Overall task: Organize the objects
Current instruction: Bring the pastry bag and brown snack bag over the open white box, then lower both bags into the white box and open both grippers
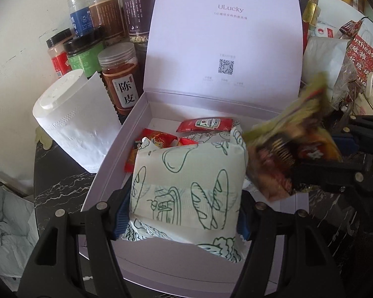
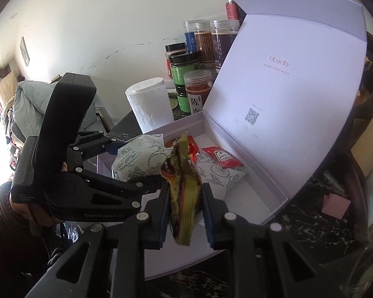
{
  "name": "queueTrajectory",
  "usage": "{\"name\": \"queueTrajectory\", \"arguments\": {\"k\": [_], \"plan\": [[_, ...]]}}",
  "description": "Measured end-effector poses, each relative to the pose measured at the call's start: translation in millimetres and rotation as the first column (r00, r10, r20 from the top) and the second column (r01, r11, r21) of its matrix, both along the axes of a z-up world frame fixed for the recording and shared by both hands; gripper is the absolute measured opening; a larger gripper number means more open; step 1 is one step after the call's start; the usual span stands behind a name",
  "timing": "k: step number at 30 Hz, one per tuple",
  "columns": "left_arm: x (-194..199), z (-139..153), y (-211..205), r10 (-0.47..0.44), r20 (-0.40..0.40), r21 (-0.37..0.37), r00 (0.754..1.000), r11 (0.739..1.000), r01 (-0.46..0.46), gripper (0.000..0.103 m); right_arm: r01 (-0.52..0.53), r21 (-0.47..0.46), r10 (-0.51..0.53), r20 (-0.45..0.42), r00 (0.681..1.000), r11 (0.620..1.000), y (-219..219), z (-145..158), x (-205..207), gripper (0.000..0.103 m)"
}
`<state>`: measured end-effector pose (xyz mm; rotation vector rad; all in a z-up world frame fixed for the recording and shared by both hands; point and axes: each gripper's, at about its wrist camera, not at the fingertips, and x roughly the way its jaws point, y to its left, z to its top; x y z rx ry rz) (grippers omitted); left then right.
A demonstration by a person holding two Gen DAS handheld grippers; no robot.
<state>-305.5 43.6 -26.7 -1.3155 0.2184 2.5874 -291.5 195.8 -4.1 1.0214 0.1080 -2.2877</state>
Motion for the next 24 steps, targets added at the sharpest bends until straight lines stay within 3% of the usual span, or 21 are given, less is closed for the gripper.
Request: {"name": "queueTrajectory", "arguments": {"k": [6, 10, 24], "plan": [[-6.1, -17.9, -0.1, 0.004, 0.035, -0.030, 0.999, 1.000, -0.003, 0.065, -0.022, 0.011, 0.022, 0.022, 1.000, 1.000, -10.0, -17.3, -2.5, 0.020], [-7.7, -23.7, -9.0, 0.008, 0.058, 0.000, 0.998, 1.000, -0.008, 0.065, -0.034, -0.007, 0.035, 0.023, 0.999, 0.999, -9.2, -15.9, 1.3, 0.019], [2.1, -41.5, -1.6, -0.045, 0.109, -0.074, 0.993, 0.996, 0.053, 0.065, -0.082, 0.013, 0.080, 0.113, 0.990, 0.997, -7.0, -27.4, 5.1, 0.019]]}}
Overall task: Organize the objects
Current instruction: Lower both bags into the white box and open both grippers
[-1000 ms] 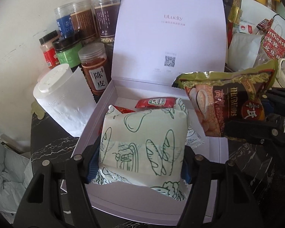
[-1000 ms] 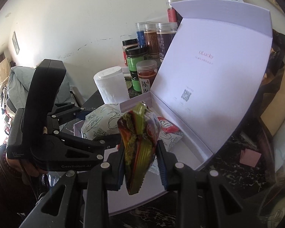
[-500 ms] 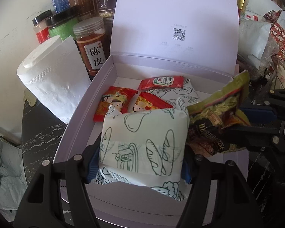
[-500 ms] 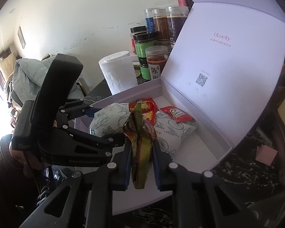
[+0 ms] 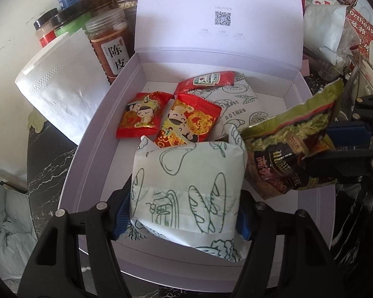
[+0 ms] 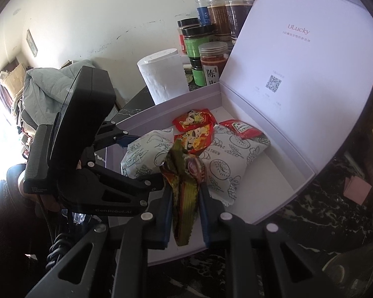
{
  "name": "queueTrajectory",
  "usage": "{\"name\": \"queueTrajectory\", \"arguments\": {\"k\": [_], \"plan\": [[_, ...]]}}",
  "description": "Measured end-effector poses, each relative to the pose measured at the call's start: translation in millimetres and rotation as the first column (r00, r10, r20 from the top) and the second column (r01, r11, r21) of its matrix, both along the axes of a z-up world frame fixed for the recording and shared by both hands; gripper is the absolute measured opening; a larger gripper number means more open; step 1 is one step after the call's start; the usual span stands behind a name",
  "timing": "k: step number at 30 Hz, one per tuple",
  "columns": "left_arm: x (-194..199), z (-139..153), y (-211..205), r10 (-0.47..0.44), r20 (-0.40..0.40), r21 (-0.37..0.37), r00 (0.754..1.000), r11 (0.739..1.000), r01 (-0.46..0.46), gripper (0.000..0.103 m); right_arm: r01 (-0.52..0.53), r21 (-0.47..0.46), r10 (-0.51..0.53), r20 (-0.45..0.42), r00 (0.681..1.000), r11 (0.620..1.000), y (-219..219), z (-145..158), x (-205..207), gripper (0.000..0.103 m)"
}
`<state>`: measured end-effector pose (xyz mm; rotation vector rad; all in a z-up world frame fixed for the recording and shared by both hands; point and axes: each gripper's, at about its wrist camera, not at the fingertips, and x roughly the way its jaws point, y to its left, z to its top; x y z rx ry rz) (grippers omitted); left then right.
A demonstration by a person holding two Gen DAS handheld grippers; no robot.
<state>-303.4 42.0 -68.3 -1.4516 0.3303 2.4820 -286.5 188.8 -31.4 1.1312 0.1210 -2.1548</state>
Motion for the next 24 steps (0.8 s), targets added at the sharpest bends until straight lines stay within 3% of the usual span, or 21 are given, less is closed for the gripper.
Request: {"name": "queueTrajectory", "arguments": {"k": [7, 24], "plan": [[-1.0, -14.8, 7.8, -0.022, 0.032, -0.055, 0.999, 0.998, 0.023, 0.066, -0.006, 0.015, 0.006, 0.001, 1.000, 1.000, -1.3, -1.5, -0.6, 0.018], [-23.9, -12.0, -4.3, 0.107, 0.024, -0.029, 0.994, 0.994, -0.106, 0.069, 0.020, 0.015, -0.020, 0.009, 1.000, 1.000, -8.3, -3.7, -6.8, 0.019]]}}
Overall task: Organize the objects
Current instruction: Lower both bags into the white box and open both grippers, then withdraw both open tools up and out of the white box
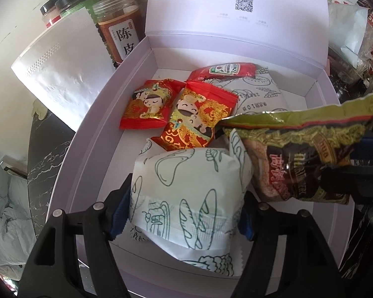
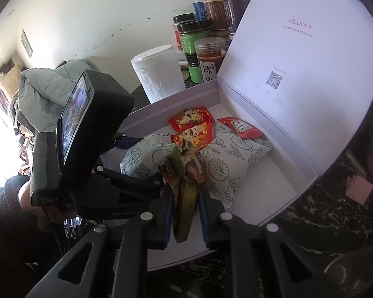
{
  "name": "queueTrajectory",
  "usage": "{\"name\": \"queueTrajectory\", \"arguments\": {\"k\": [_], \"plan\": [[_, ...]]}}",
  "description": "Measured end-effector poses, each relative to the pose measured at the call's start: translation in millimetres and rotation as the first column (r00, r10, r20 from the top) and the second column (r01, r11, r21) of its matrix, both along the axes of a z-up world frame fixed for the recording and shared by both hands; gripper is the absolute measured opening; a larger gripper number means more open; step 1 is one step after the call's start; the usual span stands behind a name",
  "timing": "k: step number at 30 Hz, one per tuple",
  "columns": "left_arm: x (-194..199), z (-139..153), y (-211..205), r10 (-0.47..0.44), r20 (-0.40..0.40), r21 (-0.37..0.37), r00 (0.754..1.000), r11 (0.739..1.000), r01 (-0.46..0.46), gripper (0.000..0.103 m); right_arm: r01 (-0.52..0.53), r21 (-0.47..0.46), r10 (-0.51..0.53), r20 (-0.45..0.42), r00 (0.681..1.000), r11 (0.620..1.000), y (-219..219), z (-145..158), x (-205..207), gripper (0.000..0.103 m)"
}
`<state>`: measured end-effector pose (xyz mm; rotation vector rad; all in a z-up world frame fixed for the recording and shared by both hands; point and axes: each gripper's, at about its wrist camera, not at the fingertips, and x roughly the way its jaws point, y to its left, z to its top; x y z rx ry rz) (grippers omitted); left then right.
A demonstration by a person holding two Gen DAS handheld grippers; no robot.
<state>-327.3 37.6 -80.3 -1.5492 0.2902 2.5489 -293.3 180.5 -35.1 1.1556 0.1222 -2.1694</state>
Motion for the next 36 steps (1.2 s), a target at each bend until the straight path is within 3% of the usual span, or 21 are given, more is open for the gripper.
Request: {"name": "queueTrajectory", "arguments": {"k": [11, 17, 19, 25, 30, 36], "plan": [[1.3, 15.0, 0.6, 0.000, -0.093, -0.036, 0.996, 0.999, -0.003, 0.080, 0.053, 0.045, -0.048, -0.101, 0.994, 0.998, -0.9, 6.5, 7.9, 0.022], [4.3, 26.1, 0.3, 0.002, -0.171, -0.083, 0.985, 0.996, -0.016, 0.086, 0.093, 0.066, -0.083, -0.143, 0.986, 0.993, 0.7, 8.3, 10.0, 0.037], [4.5, 27.9, 0.8, 0.005, -0.176, -0.087, 0.984, 0.996, -0.021, 0.087, 0.105, 0.062, -0.095, -0.150, 0.984, 0.993, 1.7, 7.6, 9.9, 0.037], [27.1, 24.3, -12.1, 0.030, -0.152, -0.024, 0.988, 0.999, -0.034, 0.087, 0.118, 0.093, -0.097, -0.201, 0.975, 0.989, -1.8, 7.4, 15.1, 0.038], [39.4, 29.7, -8.8, 0.051, -0.153, 0.010, 0.987, 0.999, -0.050, 0.087, 0.132, 0.107, -0.103, -0.240, 0.965, 0.985, -4.2, 9.3, 17.5, 0.054], [40.2, 35.7, -17.0, 0.074, -0.189, 0.060, 0.979, 0.996, -0.064, 0.087, 0.151, 0.105, -0.121, -0.249, 0.961, 0.983, -4.5, 5.9, 15.1, 0.058]]}}
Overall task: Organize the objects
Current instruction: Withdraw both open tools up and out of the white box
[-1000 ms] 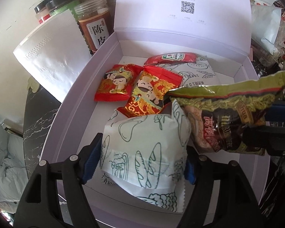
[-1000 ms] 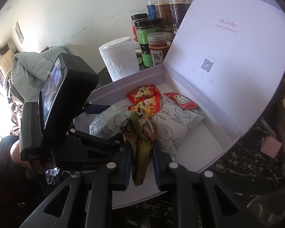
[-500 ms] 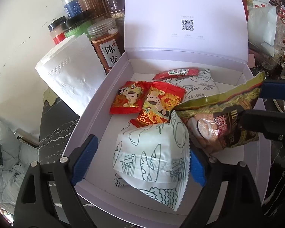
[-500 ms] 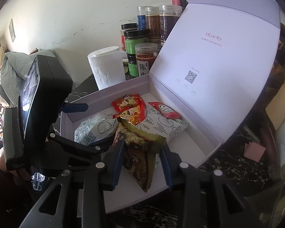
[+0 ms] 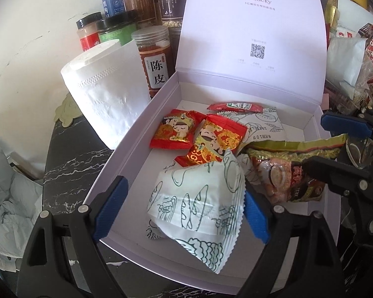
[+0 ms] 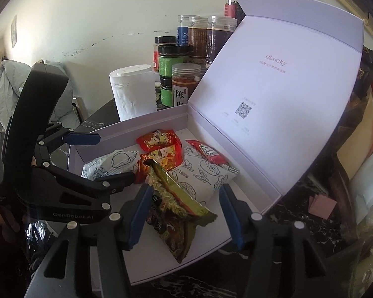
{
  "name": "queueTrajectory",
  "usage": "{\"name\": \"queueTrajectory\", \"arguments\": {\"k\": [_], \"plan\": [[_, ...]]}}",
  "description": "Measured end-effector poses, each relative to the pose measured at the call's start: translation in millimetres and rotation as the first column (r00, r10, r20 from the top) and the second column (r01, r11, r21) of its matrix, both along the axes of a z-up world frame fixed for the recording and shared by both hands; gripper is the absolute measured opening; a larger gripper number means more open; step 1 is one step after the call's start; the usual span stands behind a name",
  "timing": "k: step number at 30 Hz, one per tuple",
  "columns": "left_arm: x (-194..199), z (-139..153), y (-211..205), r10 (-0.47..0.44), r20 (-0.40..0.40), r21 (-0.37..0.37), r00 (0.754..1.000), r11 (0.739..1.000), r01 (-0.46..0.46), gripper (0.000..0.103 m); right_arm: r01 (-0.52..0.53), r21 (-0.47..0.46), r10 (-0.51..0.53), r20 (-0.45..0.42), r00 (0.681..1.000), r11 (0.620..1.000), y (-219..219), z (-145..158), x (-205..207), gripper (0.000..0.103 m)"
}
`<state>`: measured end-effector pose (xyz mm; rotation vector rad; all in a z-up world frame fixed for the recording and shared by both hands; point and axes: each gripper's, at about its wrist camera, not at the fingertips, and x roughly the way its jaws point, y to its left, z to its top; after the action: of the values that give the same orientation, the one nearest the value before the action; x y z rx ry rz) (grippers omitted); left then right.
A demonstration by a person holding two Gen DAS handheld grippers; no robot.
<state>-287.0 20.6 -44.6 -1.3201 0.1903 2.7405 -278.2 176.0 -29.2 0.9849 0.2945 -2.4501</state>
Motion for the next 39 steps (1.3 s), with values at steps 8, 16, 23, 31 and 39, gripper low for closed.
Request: {"name": "queueTrajectory", "arguments": {"k": [8, 16, 23, 31, 39], "plan": [[7.1, 9.7, 2.5, -0.029, -0.018, 0.035, 0.999, 0.999, 0.029, 0.093, 0.033, 0.001, -0.033, -0.021, 0.999, 0.999, 3.2, -3.0, -5.2, 0.062], [12.9, 35.1, 2.9, -0.022, -0.123, -0.003, 0.992, 1.000, 0.022, 0.101, 0.044, -0.008, -0.045, -0.020, 0.999, 0.999, 4.7, 0.6, -4.8, 0.062], [17.0, 44.8, 0.8, -0.020, -0.131, 0.014, 0.991, 1.000, 0.022, 0.101, 0.054, -0.020, -0.055, -0.042, 0.998, 0.998, 7.5, 13.2, 5.4, 0.062], [28.0, 59.0, -4.4, 0.000, -0.135, 0.048, 0.991, 0.999, 0.007, 0.101, 0.068, -0.035, -0.071, -0.074, 0.995, 0.997, 9.6, 30.9, 24.3, 0.065], [47.6, 77.6, -5.4, -0.012, -0.152, 0.048, 0.988, 0.999, 0.019, 0.101, 0.113, -0.061, -0.120, -0.131, 0.984, 0.992, 14.2, 50.3, 44.8, 0.077]]}}
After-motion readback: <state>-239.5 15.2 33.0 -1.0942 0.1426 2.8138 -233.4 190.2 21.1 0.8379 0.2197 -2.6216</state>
